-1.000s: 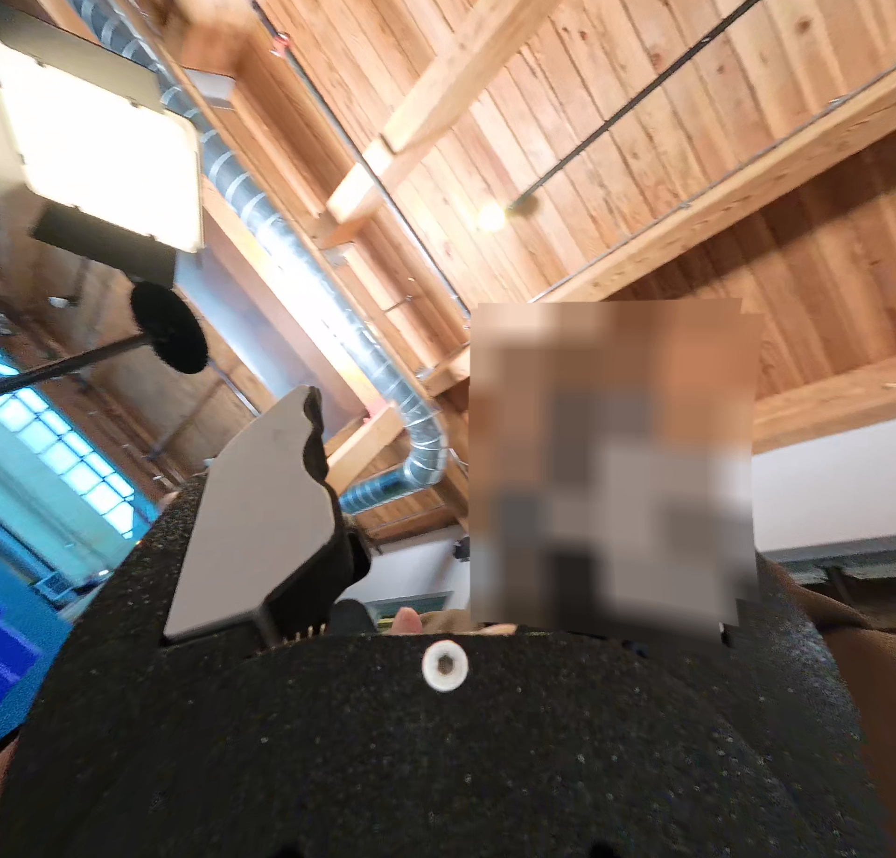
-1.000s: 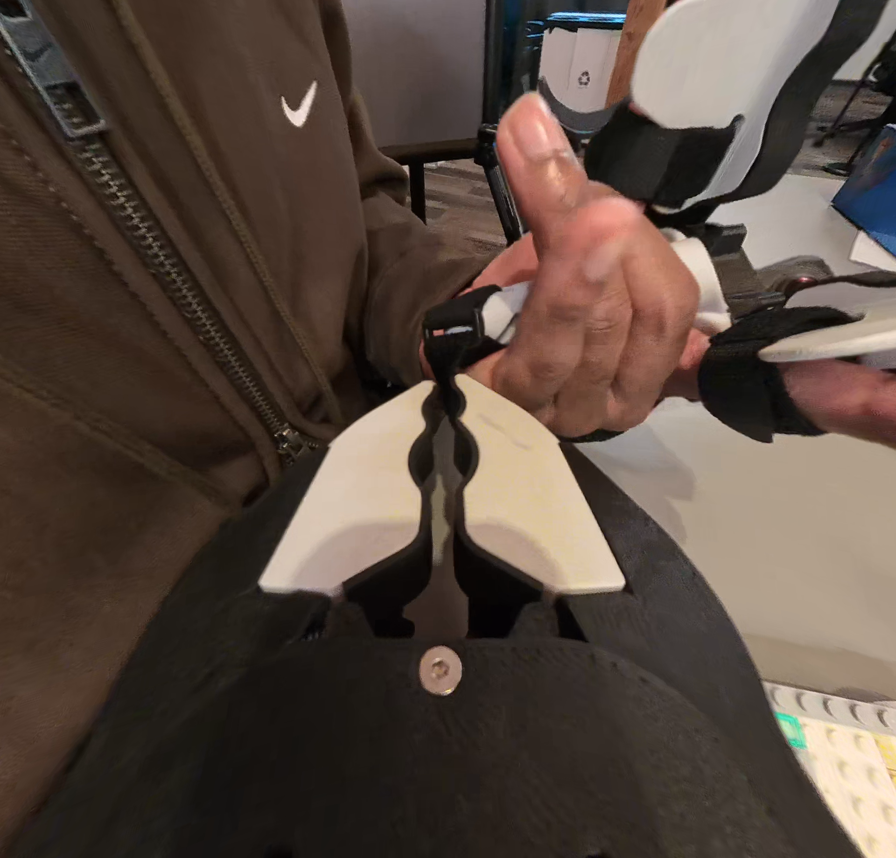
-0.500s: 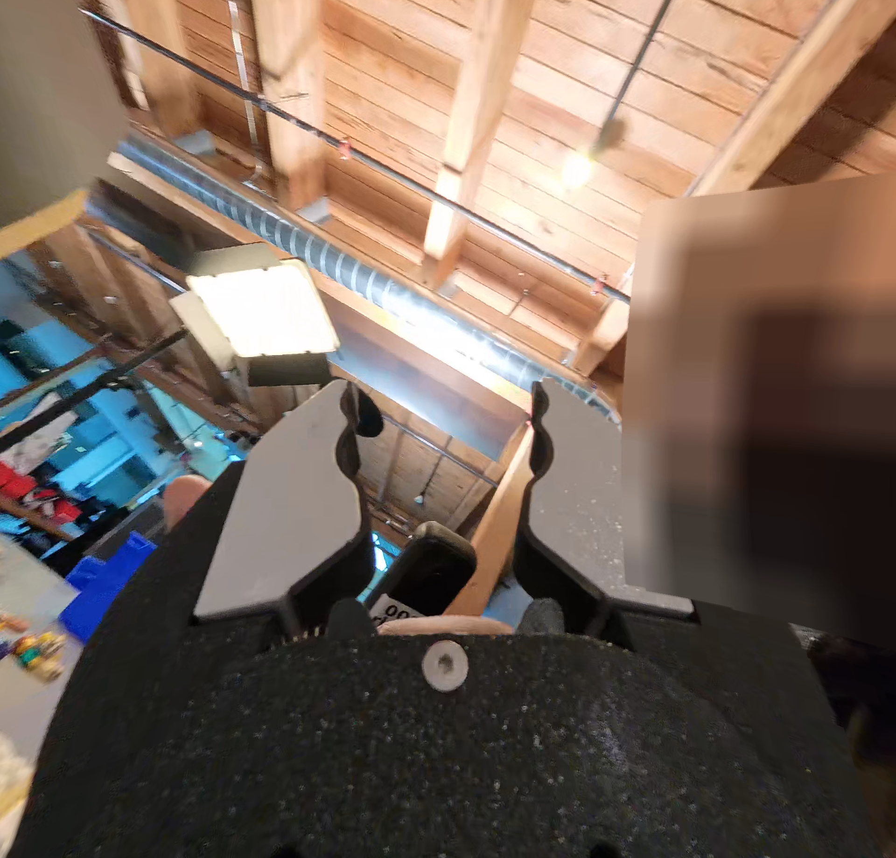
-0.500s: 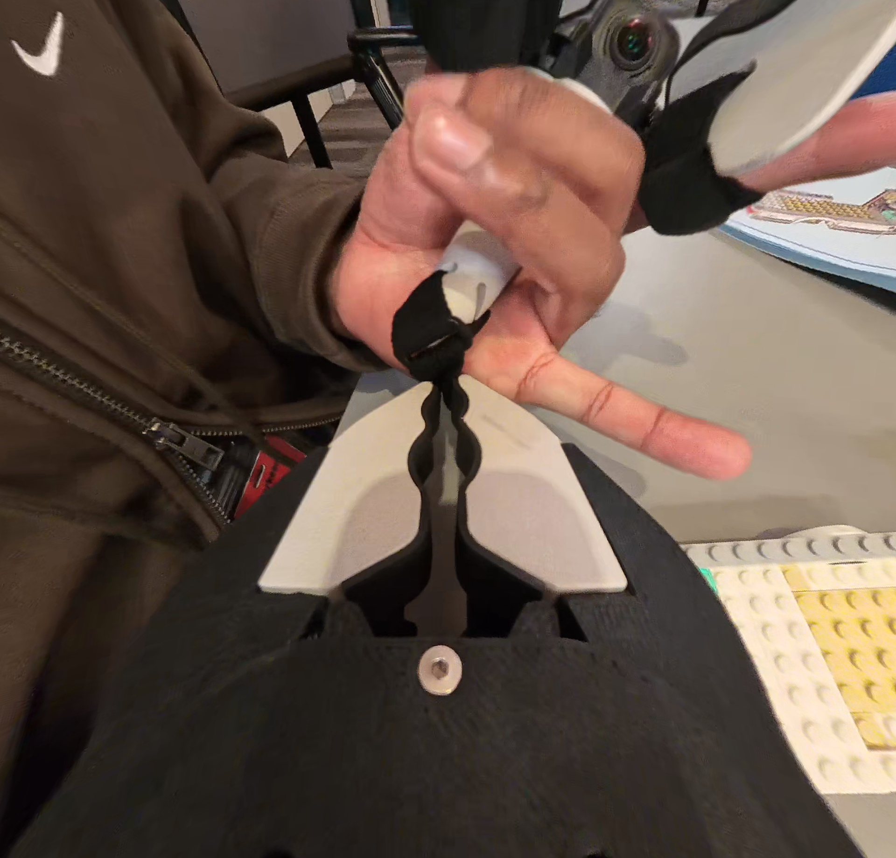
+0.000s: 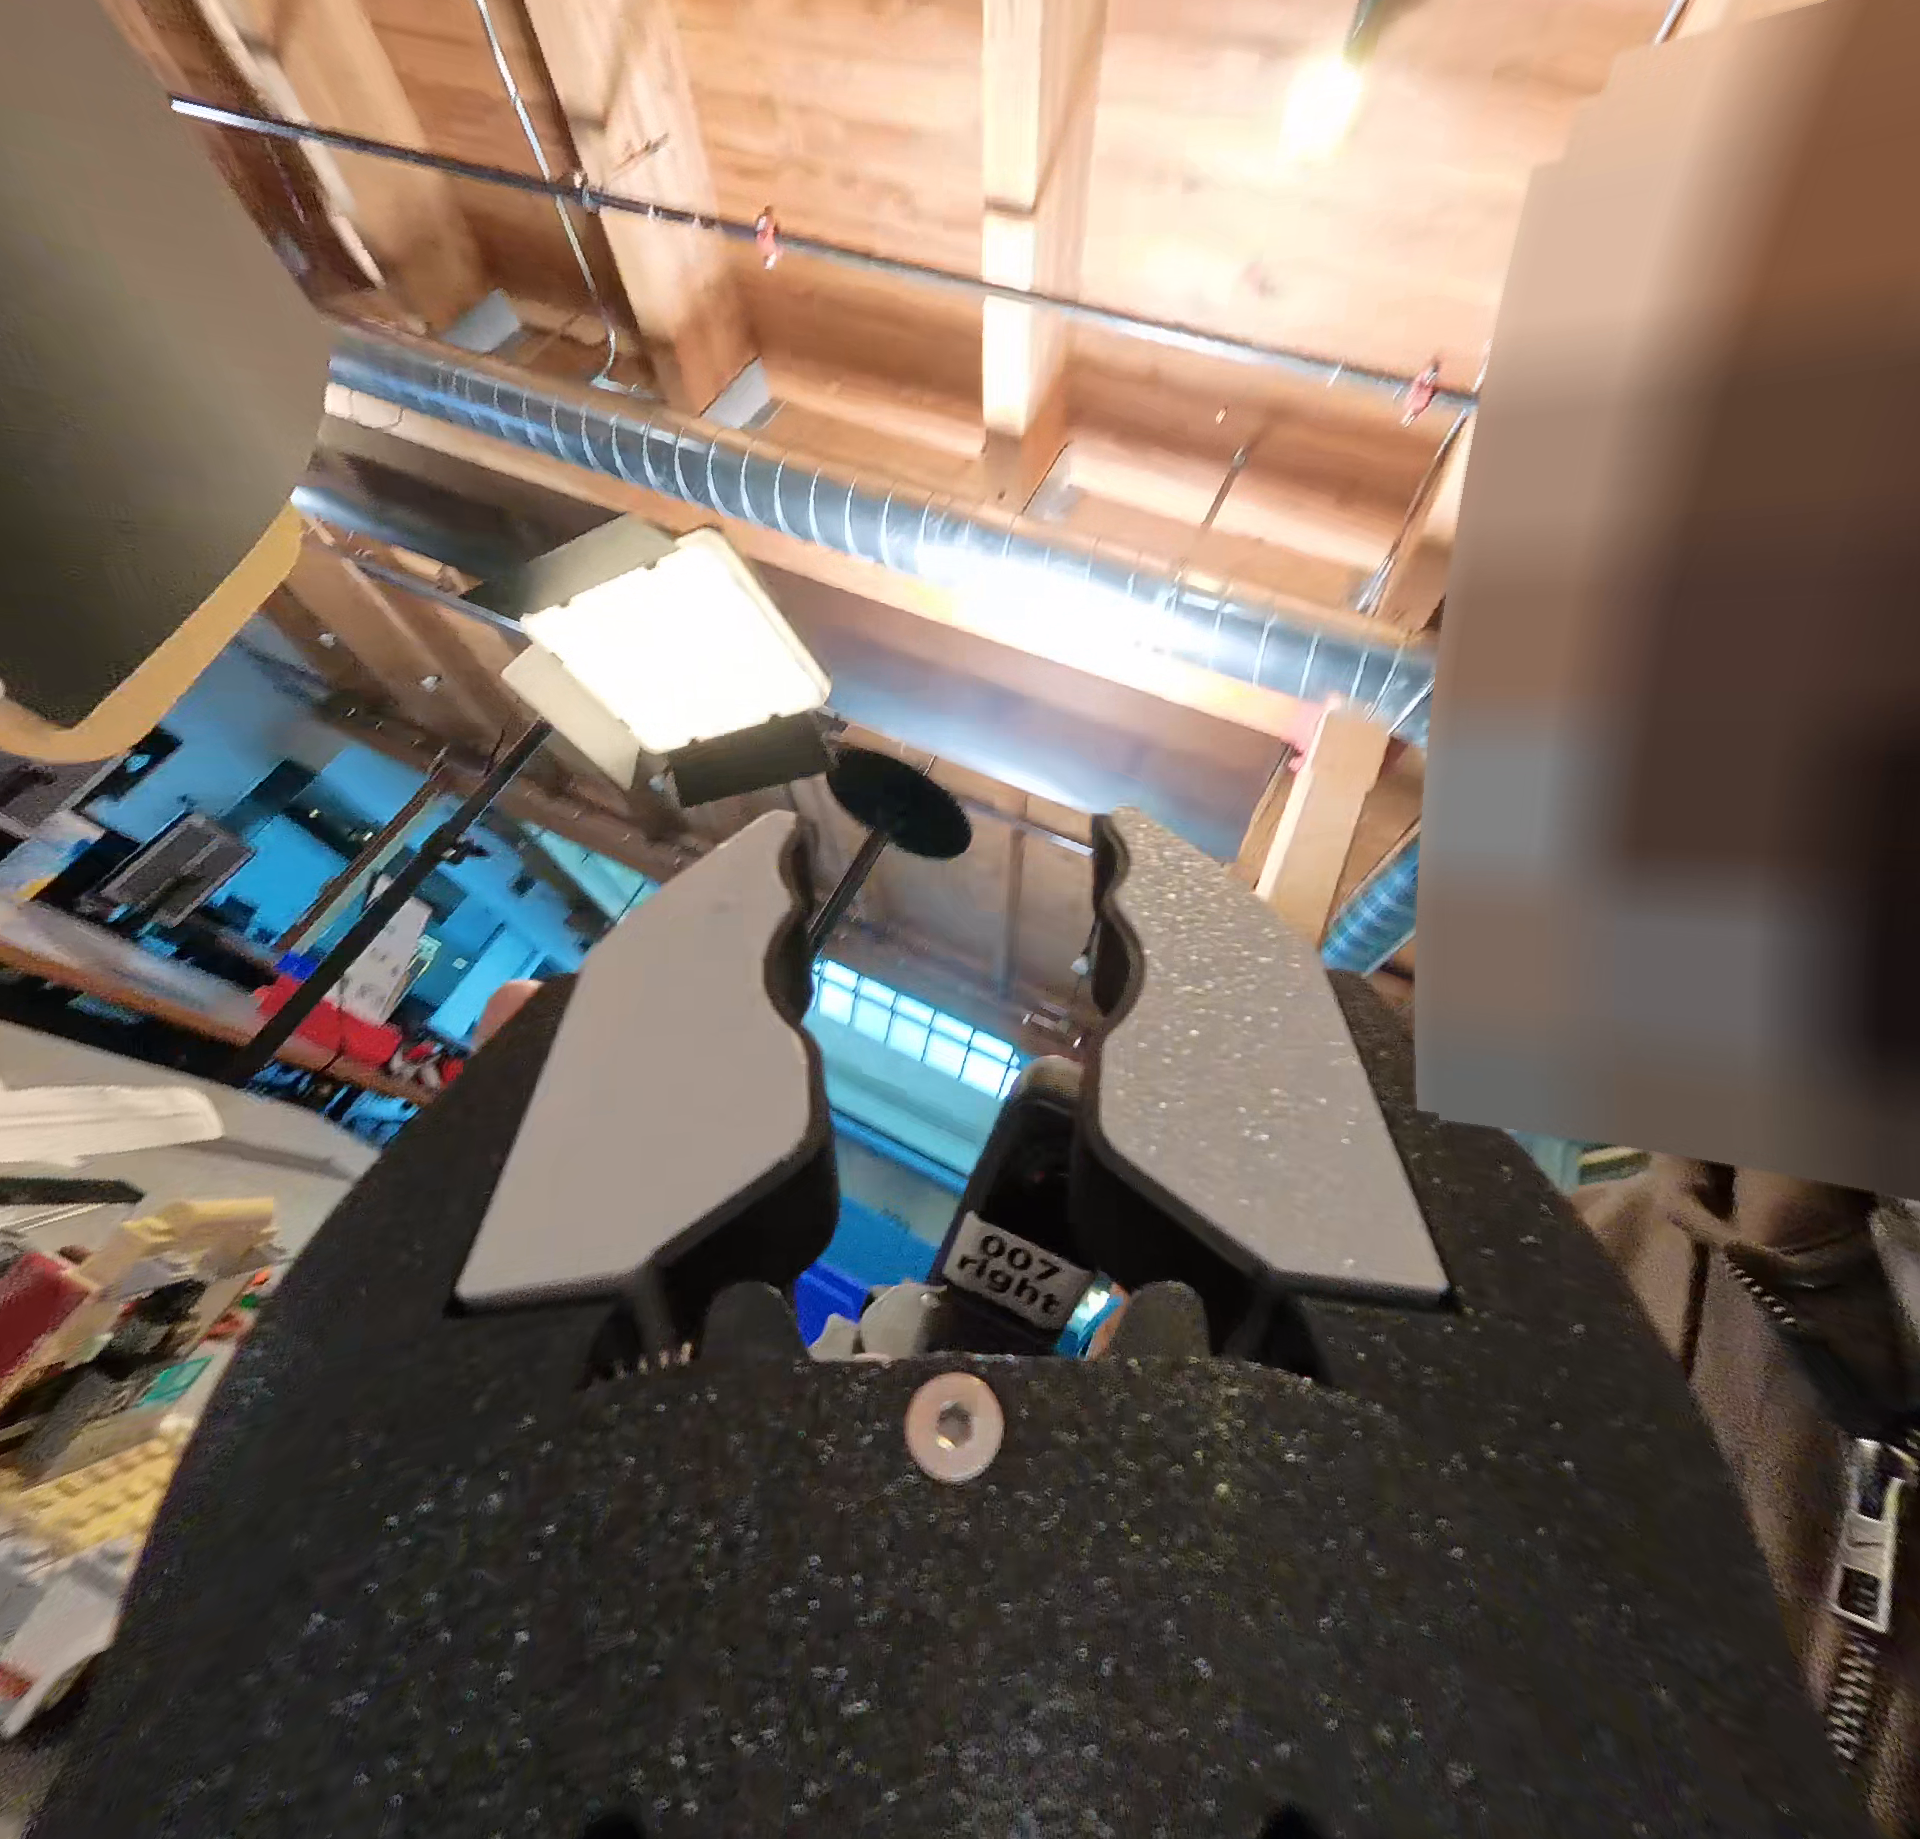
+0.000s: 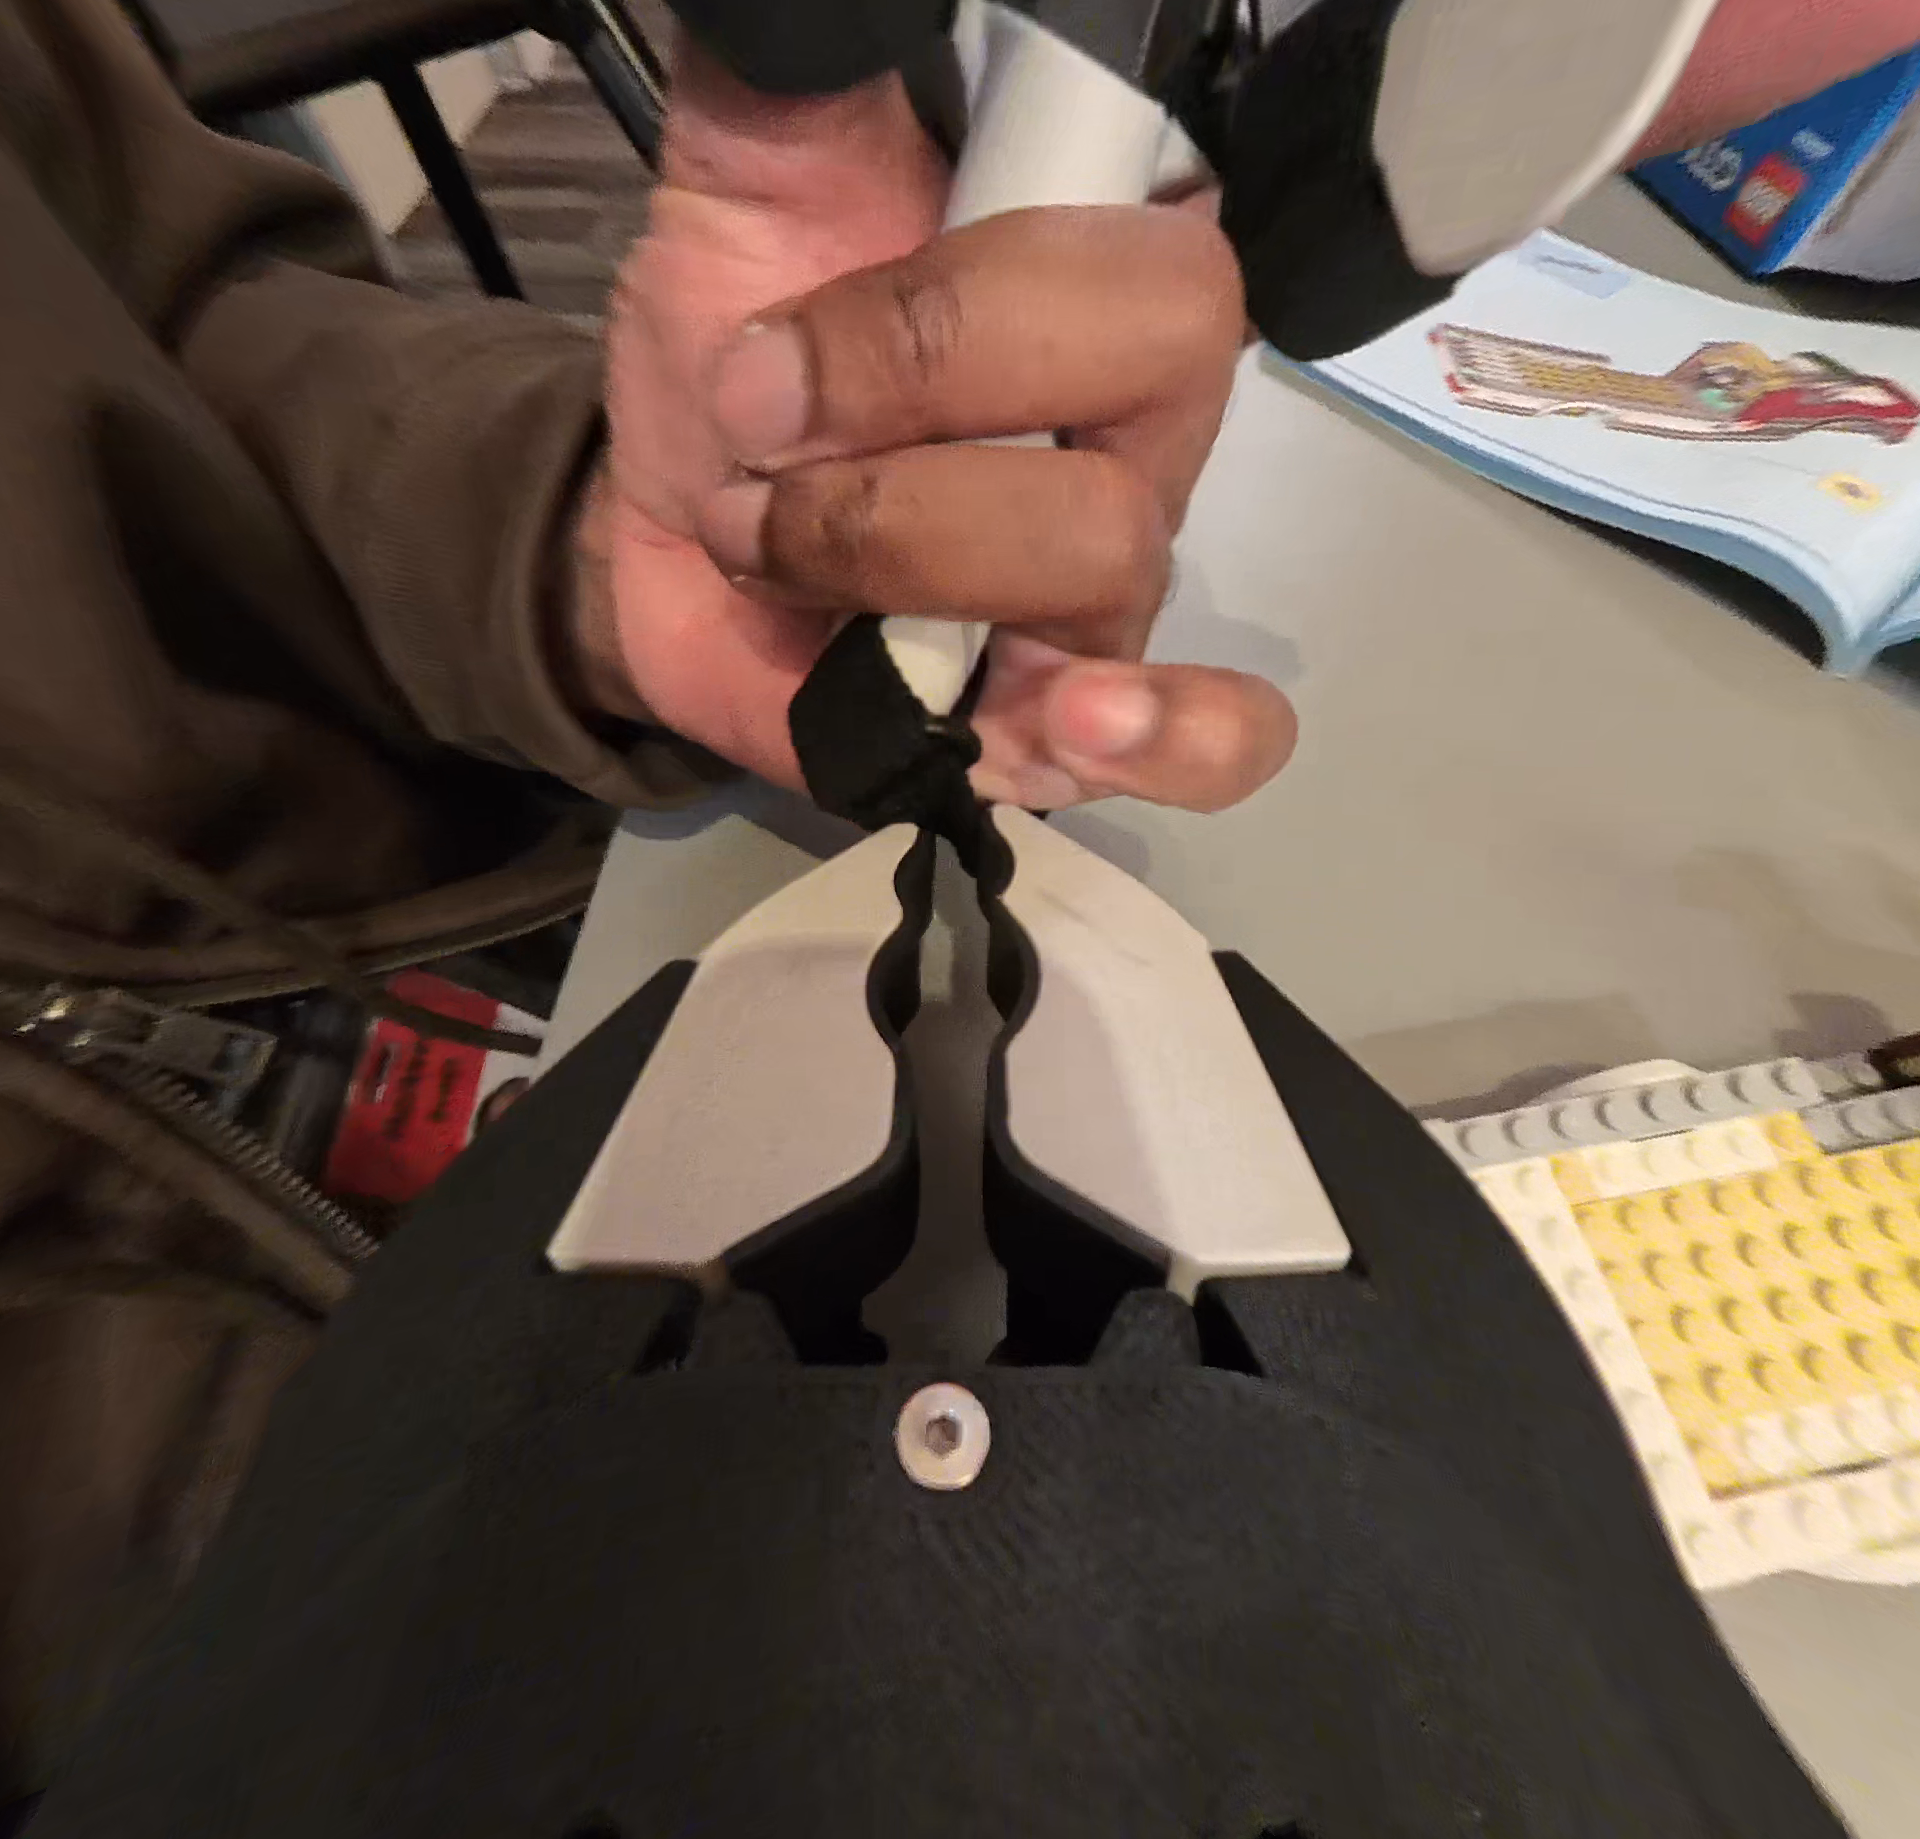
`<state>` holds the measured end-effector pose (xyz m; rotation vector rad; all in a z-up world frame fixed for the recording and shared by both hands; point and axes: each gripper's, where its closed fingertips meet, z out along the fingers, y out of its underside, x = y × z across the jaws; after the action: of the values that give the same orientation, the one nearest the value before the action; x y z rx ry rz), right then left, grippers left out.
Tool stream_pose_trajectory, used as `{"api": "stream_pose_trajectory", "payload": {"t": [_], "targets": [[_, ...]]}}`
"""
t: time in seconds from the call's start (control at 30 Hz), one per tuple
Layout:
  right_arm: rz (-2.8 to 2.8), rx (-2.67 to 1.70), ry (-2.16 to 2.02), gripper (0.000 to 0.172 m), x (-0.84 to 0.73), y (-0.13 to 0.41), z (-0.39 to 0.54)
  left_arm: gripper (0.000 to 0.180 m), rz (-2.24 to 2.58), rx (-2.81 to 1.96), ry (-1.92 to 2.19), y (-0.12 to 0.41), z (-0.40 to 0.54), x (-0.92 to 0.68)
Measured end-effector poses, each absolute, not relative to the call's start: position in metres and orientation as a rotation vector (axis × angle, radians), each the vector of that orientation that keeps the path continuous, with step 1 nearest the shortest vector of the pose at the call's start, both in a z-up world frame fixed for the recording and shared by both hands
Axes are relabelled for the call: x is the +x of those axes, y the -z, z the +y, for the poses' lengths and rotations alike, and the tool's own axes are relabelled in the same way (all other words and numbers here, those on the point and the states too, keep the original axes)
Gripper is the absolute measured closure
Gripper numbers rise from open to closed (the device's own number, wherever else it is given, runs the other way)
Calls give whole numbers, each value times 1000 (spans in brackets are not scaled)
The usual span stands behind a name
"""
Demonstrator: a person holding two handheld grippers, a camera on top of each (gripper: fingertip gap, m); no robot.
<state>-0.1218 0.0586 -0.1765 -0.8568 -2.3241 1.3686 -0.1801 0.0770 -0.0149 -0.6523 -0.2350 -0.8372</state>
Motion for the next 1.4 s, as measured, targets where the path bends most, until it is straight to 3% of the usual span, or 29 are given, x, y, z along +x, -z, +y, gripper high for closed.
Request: {"api": "stream_pose_trajectory", "payload": {"t": [0.1, 0.5, 0.7, 0.97, 1.2, 1.4], "targets": [[-2293, -892, -1286, 162, -128, 180, 63, 123, -230, -794, 775, 21, 90, -179], [-2122, -1133, -1168, 164, -89, 165, 140, 128, -71, -1592, 225, 95, 123, -212], [-2019, -1249, -1020, 165, -61, 156, 189, 129, -203, -1568, 398, 105, 128, -226], [-1907, -1327, -746, 163, -18, 152, 239, 116, -116, -1710, 213, 114, 132, -235], [-1842, -1461, -343, 156, 72, 117, 346, 116, -112, -1763, 285, 126, 133, -244], [-2110, -1710, -122, 138, 128, 173, 392, 117, -97, -1731, 272, 127, 134, -240]]}}
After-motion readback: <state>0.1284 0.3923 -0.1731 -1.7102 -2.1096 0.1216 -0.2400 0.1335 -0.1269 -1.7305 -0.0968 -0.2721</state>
